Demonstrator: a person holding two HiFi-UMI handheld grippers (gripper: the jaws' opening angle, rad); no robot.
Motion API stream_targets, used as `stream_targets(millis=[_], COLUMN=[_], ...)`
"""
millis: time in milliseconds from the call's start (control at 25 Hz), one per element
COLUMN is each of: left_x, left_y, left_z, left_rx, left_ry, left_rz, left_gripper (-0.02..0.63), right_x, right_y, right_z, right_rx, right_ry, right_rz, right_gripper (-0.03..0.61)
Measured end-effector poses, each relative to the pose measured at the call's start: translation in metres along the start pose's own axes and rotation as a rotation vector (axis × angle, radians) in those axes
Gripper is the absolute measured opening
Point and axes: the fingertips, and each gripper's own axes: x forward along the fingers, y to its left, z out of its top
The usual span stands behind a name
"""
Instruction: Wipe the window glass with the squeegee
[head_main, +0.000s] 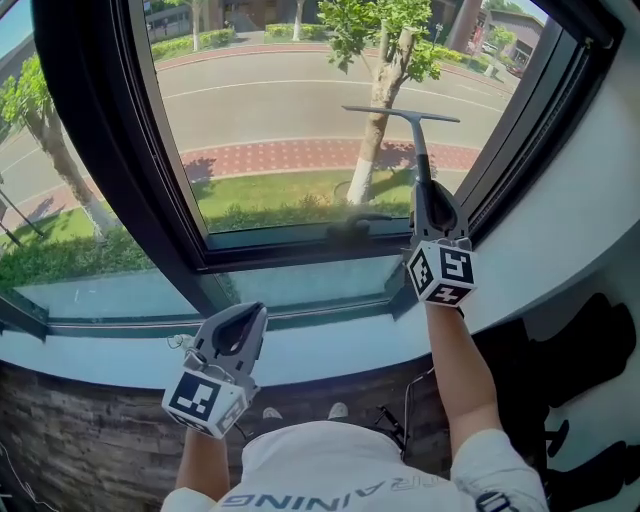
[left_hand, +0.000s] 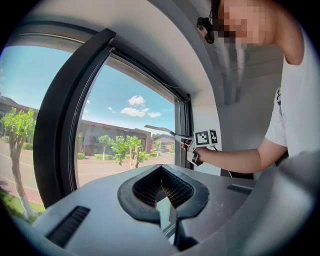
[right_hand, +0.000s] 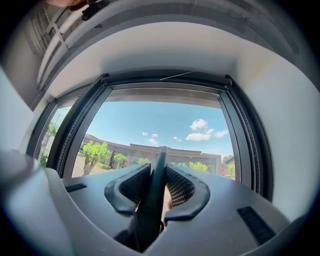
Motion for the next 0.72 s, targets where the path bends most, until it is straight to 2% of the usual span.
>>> stream_targets(millis=[720], left_x=[0.005], left_y=[-0.012], left_z=[-0.011], left_rx=[-0.041], left_ry=[0.054], left_rz=[-0.030], left_gripper=[0.017], right_x=[-0.033], right_y=[0.001], right_z=[-0.090], right_rx=[0.015], right_ry=[0.128], right_rz=[0.011], right_gripper=[0.100])
